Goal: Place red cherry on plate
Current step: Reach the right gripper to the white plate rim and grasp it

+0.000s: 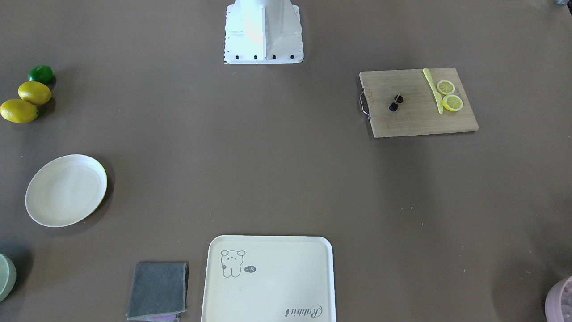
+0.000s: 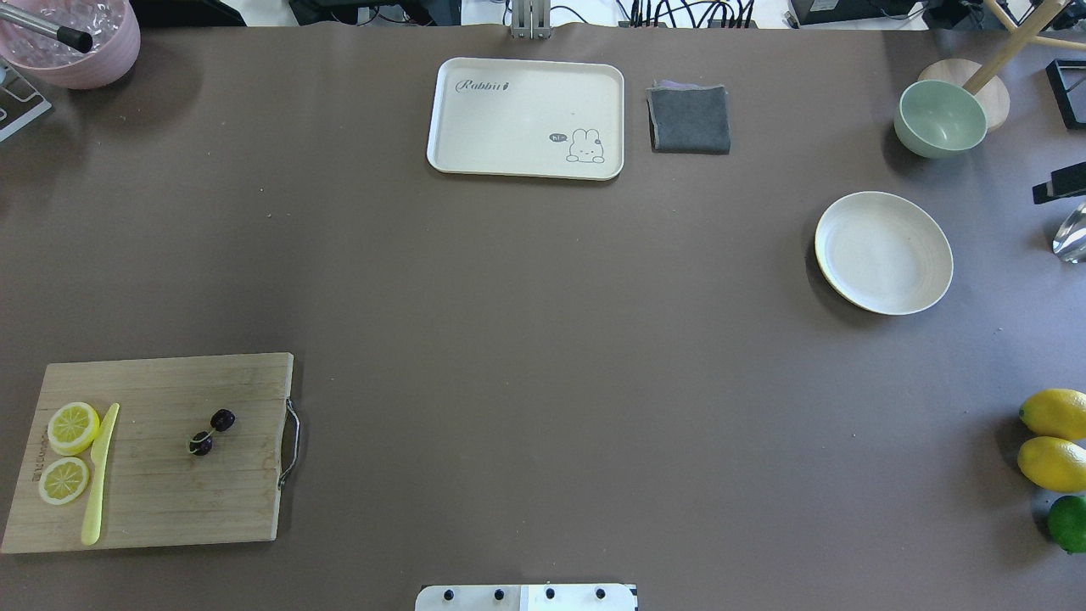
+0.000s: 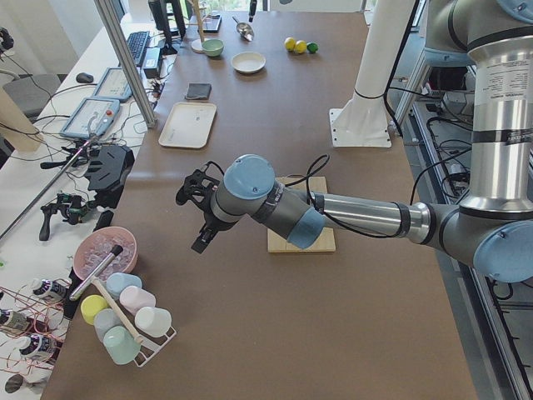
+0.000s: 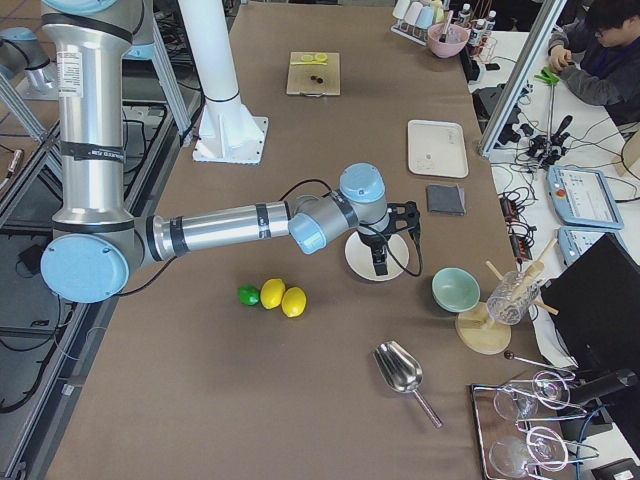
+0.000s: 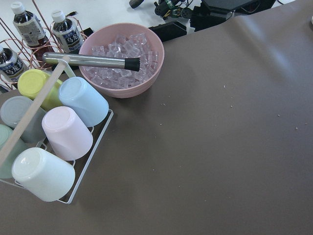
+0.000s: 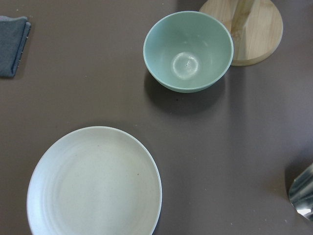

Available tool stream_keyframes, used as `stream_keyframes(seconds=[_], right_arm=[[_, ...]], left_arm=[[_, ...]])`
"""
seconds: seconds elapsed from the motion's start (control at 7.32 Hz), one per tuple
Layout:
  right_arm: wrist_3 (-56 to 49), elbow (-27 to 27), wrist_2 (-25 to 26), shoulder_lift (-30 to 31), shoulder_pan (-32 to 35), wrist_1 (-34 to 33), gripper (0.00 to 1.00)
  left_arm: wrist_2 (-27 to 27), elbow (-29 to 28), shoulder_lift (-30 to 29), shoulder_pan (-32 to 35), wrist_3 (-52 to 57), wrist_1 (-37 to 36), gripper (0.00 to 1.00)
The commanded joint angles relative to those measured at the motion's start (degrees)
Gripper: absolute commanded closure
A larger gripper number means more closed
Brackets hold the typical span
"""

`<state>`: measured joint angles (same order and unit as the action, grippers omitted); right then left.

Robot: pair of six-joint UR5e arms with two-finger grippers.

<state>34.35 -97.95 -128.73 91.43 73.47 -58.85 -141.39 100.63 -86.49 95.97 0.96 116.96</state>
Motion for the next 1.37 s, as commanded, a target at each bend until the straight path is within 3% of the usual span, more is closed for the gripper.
stream_keyframes(seconds=[0.0, 0.14, 0.41, 0.55, 0.82, 1.23], right_arm=[[10.27, 14.12, 3.84, -2.74, -5.87, 17.73, 0.04], [14.13, 17.49, 5.84, -2.92, -8.24, 22.94, 0.08], [20.74, 17.62, 10.15, -2.93, -13.34, 25.36, 0.21], [21.11, 18.14, 11.56, -2.32, -14.31, 26.85, 0.34], [24.43, 19.02, 11.58, -1.26, -14.85, 29.48, 0.98], [30.03, 16.49, 11.14, -2.82, -15.2, 28.98, 1.0]], left_arm=[[-0.03, -0.08, -0.09, -0.17, 0.01, 0.11, 0.02], [-0.03, -0.08, -0.09, -0.17, 0.01, 0.11, 0.02], [0.06, -0.08, 0.0, -0.17, 0.19, 0.11, 0.02], [-0.02, 0.01, 0.0, -0.17, 0.27, 0.2, 0.02], [-0.03, 0.18, 0.18, -0.17, 0.1, 0.29, 0.02], [-0.03, 0.18, 0.18, -0.17, 0.01, 0.29, 0.02]])
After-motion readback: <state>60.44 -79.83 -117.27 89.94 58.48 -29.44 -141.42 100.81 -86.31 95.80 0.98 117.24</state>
